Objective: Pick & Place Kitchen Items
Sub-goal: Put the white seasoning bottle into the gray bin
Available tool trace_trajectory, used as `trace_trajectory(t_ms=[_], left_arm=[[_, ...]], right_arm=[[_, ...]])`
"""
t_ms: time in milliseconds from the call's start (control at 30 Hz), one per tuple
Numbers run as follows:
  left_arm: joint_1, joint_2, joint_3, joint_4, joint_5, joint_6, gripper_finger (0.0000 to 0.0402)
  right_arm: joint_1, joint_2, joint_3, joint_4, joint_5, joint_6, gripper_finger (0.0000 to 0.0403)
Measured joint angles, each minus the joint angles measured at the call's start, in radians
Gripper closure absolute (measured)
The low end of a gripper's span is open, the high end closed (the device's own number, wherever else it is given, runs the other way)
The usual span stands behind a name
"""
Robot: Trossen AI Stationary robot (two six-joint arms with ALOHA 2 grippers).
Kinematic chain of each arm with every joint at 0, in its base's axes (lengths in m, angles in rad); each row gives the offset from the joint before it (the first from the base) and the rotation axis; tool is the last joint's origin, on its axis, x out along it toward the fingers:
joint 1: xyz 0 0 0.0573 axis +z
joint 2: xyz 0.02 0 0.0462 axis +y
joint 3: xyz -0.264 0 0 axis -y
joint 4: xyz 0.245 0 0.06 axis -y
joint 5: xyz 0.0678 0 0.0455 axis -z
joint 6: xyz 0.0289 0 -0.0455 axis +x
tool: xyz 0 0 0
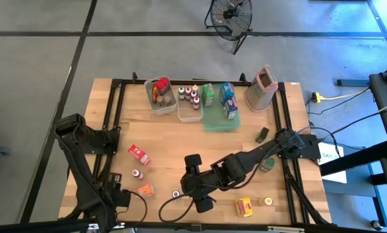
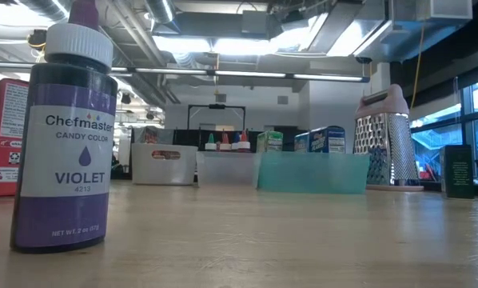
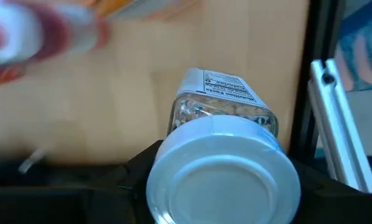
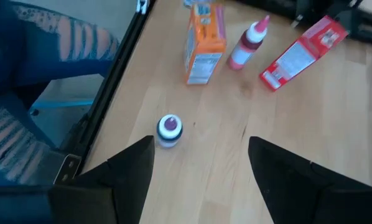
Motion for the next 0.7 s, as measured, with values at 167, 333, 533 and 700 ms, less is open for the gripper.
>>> trace_trajectory(t_ms=[167, 333, 533, 700], left_arm=[[0.003, -0.001, 0.105, -0.193, 0.031, -0.053, 0.0199], [0.019, -0.010, 0.170, -0.293, 0.039, -0.081, 0.0199], [0.051, -0.024, 0.190, -0.294, 0.001, -0.060, 0.0199], [0.070, -0.026, 0.190, -0.293, 0.041, -0.026, 0.0199]], right_arm=[[0.021, 0.000, 0.000, 0.039, 0.078, -0.059, 0.0142], [0.052, 0.000, 0.000, 0.078, 0.139, -0.104, 0.0142], [0.098, 0.000, 0.000, 0.102, 0.173, -0.105, 0.0142], [0.131, 0.000, 0.000, 0.106, 0.174, -0.103, 0.0141]])
